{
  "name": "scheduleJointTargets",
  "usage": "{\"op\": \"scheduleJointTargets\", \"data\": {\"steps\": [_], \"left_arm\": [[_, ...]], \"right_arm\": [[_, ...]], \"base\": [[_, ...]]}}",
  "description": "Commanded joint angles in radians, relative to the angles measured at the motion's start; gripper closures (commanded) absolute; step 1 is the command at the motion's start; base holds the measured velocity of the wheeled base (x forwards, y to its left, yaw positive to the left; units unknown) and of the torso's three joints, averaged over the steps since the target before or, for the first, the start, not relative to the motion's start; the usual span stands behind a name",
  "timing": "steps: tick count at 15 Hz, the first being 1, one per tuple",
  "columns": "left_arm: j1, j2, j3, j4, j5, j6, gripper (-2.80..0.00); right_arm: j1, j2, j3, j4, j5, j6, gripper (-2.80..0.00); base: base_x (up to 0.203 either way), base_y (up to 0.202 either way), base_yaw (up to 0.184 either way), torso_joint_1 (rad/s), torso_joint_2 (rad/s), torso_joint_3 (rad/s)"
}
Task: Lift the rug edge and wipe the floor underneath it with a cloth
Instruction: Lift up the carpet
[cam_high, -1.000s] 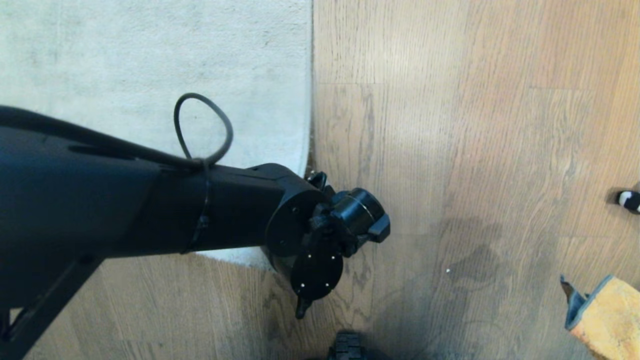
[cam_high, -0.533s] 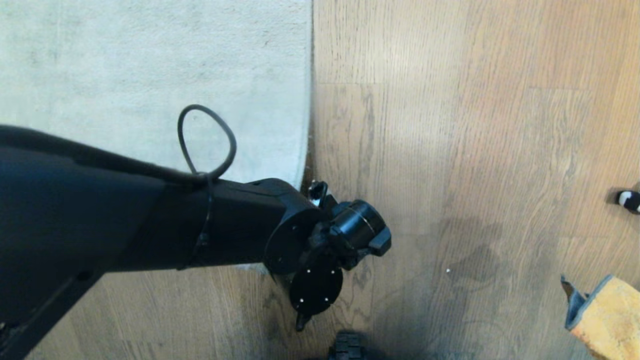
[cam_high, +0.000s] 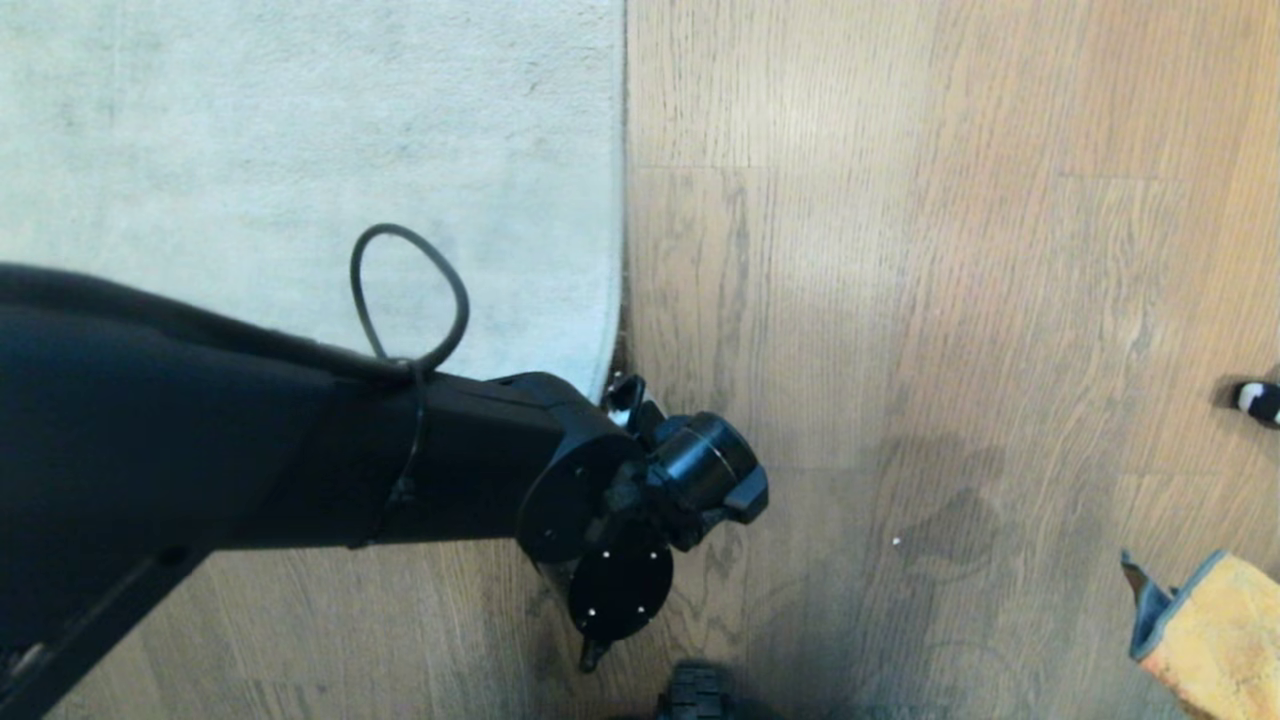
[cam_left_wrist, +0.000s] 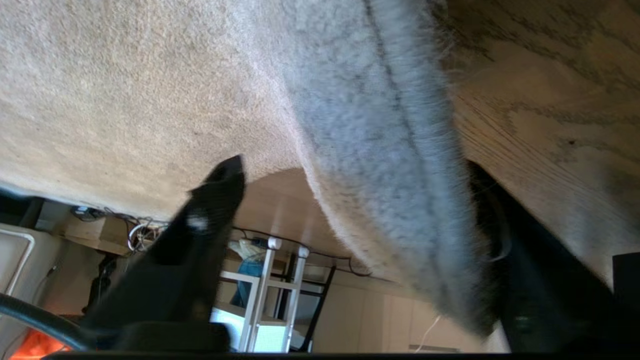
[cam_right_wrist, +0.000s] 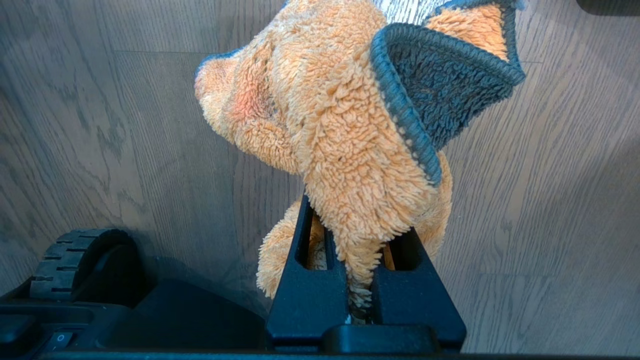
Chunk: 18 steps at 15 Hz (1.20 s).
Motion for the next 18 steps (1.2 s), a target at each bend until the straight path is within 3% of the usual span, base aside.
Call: {"op": "scheduleJointTargets", "data": {"steps": [1, 8, 18], "left_arm": [[0.006, 0.0, 0.0, 0.0, 0.006, -0.001, 0.0], [0.014, -0.022, -0.001, -0.024, 0.004, -0.001, 0.0], [0.006, -0.197, 0.005, -0.019, 0.006, -0.001, 0.0]], "right_arm": [[0.0, 0.001, 0.0, 0.0, 0.0, 0.0, 0.0], [0.0, 0.001, 0.0, 0.0, 0.0, 0.0, 0.0], [0.0, 0.001, 0.0, 0.0, 0.0, 0.0, 0.0]], "base": [[0.0, 0.0, 0.0, 0.0, 0.0, 0.0], [0.0, 0.0, 0.0, 0.0, 0.0, 0.0], [0.0, 0.0, 0.0, 0.0, 0.0, 0.0]]}}
